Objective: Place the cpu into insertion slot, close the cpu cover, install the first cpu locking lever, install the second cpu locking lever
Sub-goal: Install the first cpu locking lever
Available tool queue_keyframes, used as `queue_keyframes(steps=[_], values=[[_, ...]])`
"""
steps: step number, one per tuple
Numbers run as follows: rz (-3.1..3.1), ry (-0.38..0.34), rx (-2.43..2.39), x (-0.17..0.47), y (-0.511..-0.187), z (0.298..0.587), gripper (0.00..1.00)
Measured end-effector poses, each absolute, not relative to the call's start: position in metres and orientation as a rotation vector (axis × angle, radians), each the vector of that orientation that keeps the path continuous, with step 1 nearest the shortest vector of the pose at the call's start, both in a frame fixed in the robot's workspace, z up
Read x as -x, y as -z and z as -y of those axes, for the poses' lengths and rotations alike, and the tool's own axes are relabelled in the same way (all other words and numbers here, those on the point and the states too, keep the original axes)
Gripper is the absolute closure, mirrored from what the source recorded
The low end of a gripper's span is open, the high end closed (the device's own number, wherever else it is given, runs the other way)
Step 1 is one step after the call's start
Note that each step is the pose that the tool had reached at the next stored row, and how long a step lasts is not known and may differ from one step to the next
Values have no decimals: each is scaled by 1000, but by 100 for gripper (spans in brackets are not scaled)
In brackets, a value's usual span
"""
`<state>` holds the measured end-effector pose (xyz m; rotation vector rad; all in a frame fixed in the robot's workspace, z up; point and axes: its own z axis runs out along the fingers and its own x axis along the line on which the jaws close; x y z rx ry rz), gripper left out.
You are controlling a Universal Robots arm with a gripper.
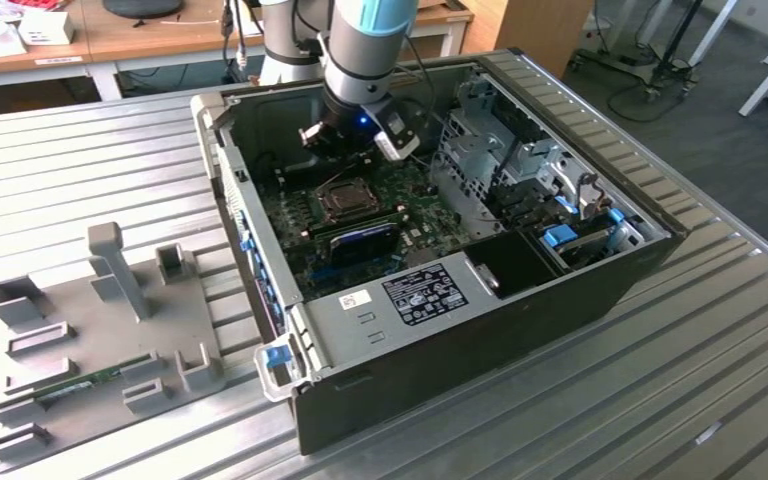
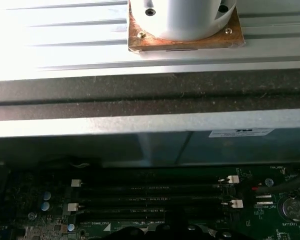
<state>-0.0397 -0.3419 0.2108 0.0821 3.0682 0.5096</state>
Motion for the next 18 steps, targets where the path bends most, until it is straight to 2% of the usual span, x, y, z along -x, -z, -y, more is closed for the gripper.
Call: queue_keyframes(steps=[18], values=[[-3065,-508,-110,37,-200,345,89]])
